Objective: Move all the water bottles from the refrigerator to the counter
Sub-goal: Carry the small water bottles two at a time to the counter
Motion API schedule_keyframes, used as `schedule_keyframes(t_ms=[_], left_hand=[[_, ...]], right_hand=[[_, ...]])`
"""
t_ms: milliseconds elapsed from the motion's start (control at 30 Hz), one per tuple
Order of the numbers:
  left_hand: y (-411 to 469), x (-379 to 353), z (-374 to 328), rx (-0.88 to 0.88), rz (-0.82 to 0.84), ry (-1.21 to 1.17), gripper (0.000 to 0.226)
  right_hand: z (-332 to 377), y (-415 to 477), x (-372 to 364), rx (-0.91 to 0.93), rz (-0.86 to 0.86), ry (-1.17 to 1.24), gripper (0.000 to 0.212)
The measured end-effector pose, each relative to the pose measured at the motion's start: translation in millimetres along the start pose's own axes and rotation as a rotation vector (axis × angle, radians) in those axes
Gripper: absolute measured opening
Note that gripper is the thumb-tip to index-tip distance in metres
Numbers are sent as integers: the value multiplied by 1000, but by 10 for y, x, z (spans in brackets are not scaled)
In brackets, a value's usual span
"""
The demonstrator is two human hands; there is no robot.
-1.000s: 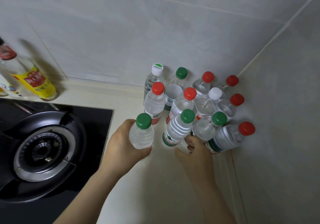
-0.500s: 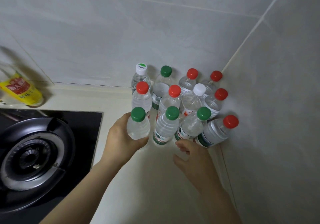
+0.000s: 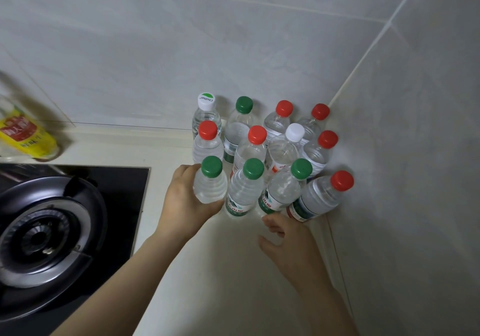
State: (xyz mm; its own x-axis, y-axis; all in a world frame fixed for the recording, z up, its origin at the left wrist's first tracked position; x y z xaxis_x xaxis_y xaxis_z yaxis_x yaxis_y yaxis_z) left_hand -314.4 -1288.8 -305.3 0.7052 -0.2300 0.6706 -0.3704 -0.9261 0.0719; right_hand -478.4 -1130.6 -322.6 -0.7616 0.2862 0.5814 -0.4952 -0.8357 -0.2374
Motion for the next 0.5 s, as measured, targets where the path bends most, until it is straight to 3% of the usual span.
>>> schedule_keyframes(t_ms=[500], left_hand=[[-24,9,-59,-31,-30,-8,51]], right_hand=[[13,-30,-7,-18,-3,10,36]])
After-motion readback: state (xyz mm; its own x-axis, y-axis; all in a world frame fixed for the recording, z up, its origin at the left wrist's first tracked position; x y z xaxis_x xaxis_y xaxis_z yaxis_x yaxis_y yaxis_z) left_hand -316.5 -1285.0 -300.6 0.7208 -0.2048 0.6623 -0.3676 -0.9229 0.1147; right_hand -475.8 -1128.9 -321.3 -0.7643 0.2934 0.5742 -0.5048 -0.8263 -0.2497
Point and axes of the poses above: each hand's wrist, its own y-axis towards the middle knuckle, its own x-axis out of the back of the hand, z = x × y, the point moved 5 cm from there along y, towards the middle knuckle, and after that the axes turned 10 degrees about y, right-handed, at the moved point
